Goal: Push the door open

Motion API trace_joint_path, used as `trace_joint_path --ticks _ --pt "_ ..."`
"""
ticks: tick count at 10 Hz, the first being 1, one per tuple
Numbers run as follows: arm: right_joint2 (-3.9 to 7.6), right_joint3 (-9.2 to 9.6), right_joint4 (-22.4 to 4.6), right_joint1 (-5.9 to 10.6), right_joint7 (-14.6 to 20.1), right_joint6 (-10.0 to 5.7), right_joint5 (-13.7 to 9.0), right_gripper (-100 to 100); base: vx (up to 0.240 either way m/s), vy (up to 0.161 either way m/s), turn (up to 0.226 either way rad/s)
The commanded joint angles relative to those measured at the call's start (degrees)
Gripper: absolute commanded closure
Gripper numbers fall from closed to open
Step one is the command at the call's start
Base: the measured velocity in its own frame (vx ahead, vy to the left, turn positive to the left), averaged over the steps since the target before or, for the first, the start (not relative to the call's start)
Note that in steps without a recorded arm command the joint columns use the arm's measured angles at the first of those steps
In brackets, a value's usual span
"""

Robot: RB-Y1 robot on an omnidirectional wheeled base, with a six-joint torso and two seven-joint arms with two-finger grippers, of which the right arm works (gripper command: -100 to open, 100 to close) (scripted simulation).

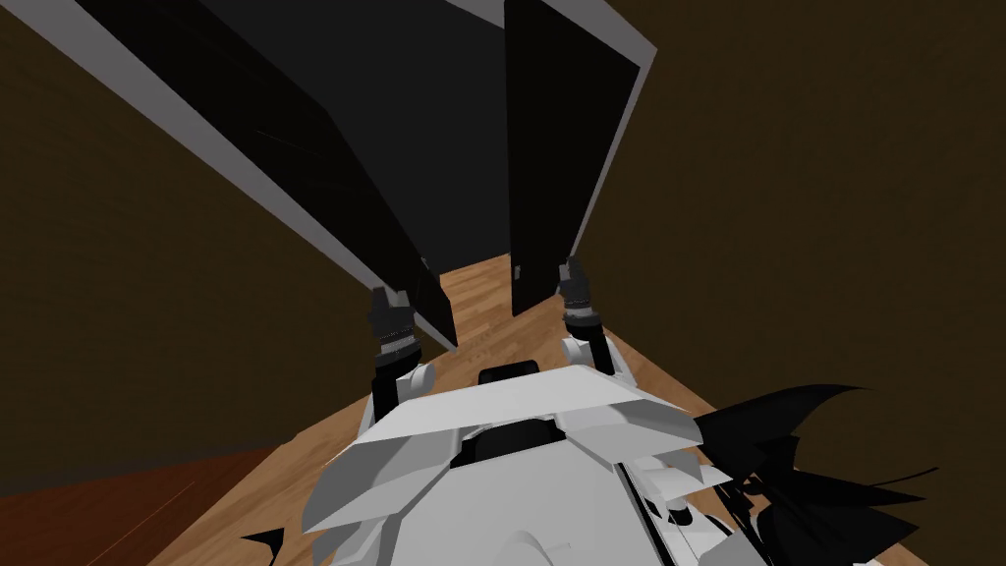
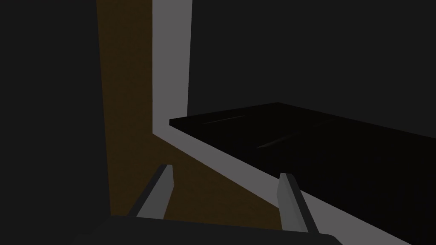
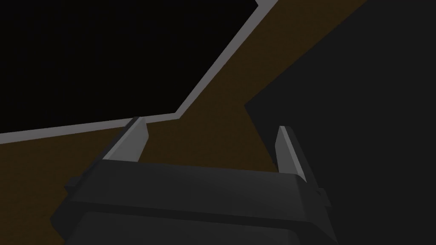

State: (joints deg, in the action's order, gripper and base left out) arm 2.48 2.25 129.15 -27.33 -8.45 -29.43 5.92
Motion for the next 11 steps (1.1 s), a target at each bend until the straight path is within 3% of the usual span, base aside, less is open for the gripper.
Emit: trace_joint_path --ticks 1,11 --pt "0.16 0.42 -2.37 0.34 0.36 -0.46 -0.18 -100 0.107 -0.044 0.053" --pt "0.83 1.86 -16.79 4.29 2.31 -2.89 -1.31 -100 0.070 -0.052 0.046"
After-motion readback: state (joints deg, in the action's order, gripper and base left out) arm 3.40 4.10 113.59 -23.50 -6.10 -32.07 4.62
